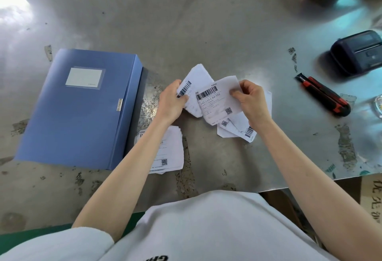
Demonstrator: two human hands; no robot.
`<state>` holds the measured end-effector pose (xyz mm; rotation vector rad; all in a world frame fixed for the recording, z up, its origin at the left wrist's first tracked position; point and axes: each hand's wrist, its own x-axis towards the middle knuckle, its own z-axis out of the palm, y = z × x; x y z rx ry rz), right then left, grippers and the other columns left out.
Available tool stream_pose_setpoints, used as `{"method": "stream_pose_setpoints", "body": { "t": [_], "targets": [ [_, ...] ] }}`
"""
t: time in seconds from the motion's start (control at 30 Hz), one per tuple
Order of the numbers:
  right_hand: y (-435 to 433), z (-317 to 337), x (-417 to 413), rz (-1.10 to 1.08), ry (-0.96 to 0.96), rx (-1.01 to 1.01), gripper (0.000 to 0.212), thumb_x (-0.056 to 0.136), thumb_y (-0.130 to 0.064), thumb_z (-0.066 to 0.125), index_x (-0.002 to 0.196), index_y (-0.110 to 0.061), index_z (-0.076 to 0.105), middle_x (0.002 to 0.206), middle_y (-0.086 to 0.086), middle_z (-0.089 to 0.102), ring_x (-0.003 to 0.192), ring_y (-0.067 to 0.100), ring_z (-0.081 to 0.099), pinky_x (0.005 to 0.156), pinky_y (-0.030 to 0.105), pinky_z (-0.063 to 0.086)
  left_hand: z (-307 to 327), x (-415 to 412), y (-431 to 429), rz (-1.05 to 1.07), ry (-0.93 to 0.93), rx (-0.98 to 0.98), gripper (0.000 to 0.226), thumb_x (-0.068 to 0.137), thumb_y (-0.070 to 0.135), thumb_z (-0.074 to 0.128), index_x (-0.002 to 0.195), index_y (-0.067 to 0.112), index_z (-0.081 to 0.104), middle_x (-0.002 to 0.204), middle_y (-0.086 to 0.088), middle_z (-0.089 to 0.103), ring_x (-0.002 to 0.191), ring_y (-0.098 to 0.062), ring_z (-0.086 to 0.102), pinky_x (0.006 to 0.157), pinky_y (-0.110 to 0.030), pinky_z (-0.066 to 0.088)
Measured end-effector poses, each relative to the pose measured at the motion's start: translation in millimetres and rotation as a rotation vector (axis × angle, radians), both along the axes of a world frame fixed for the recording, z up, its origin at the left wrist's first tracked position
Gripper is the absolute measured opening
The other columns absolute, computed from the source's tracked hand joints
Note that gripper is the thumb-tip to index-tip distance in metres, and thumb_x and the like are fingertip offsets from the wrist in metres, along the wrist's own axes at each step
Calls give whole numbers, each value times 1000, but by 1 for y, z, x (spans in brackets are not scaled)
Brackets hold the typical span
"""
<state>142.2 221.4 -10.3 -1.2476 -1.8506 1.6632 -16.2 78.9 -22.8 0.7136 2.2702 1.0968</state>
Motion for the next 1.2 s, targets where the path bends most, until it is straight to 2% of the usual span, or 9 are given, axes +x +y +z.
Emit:
{"method": "stream_pose_setpoints", "body": {
  "t": [0.1, 0.33, 0.47, 0.6, 0.77, 0.83, 0.93, 1.07, 1.2],
  "targets": [
    [-4, 5, -3, -27, 59, -13, 15, 83, -8, 61, 85, -22, 66, 82, -7, 65, 76, 13, 60, 68, 25, 49, 12, 5, -6, -125, -54, 76, 15, 85, 10, 65, 97, 19, 62, 91, 3, 69, 86, -16, 62, 76, -33, 49],
    [-16, 11, -2, 1, 141, -40, 20, 83, -3, 62, 79, -22, 59, 71, -14, 63, 62, -1, 55, 59, 14, 43, 22, 25, -14, -38, -250, 231, 35, 85, 1, 60, 109, 26, 57, 104, 8, 67, 95, -4, 62, 92, -28, 47],
    [-30, 10, -1, 4, 168, -61, 25, 80, -1, 66, 86, -23, 56, 79, -5, 66, 69, 6, 59, 64, 21, 46, 23, 47, -21, 153, -489, 352, 19, 101, 24, 40, 106, 16, 57, 107, -11, 66, 97, -35, 59, 88, -45, 50],
    [-47, 6, 0, 19, 141, -90, 33, 80, -2, 67, 100, -22, 50, 80, 2, 65, 72, 14, 59, 66, 25, 48, 22, 66, -30, 230, -677, 397, 53, 91, 51, 49, 114, 5, 56, 115, -18, 65, 109, -35, 62, 96, -56, 48],
    [-63, 2, 1, -51, 158, -204, 37, 80, 0, 67, 104, -21, 49, 79, -1, 61, 68, 6, 58, 60, 17, 45, 22, 74, -50, 278, -711, 415, 67, 81, 55, 62, 116, 0, 52, 122, -22, 61, 114, -34, 60, 97, -56, 47],
    [-67, 1, 1, -73, 152, -249, 37, 79, 1, 67, 105, -18, 50, 83, 2, 62, 72, 11, 59, 61, 20, 45, 16, 76, -60, 309, -667, 394, 49, 87, 42, 62, 110, 0, 53, 115, -18, 63, 111, -32, 60, 91, -45, 53],
    [-75, -1, -1, -23, 125, -277, 39, 78, 3, 68, 107, -17, 50, 87, 4, 62, 76, 14, 60, 64, 24, 47, 9, 75, -77, 307, -409, 260, 10, 91, 13, 60, 100, 15, 58, 98, 2, 68, 88, -9, 65, 68, -19, 53],
    [-87, -5, -7, 57, 78, -295, 36, 78, 2, 68, 103, -18, 51, 80, 1, 60, 73, 13, 58, 62, 23, 45, 5, 73, -102, 320, -226, 158, 13, 90, 9, 56, 98, 19, 58, 97, -1, 67, 75, 1, 62, 64, -25, 55],
    [-97, -8, -11, 37, 74, -259, 29, 81, 2, 64, 103, -13, 51, 71, 1, 57, 61, 11, 59, 65, 28, 50, 6, 69, -127, 408, -121, 137, 24, 87, 8, 57, 97, 30, 54, 95, 10, 65, 91, -10, 63, 71, -23, 53]
  ]
}}
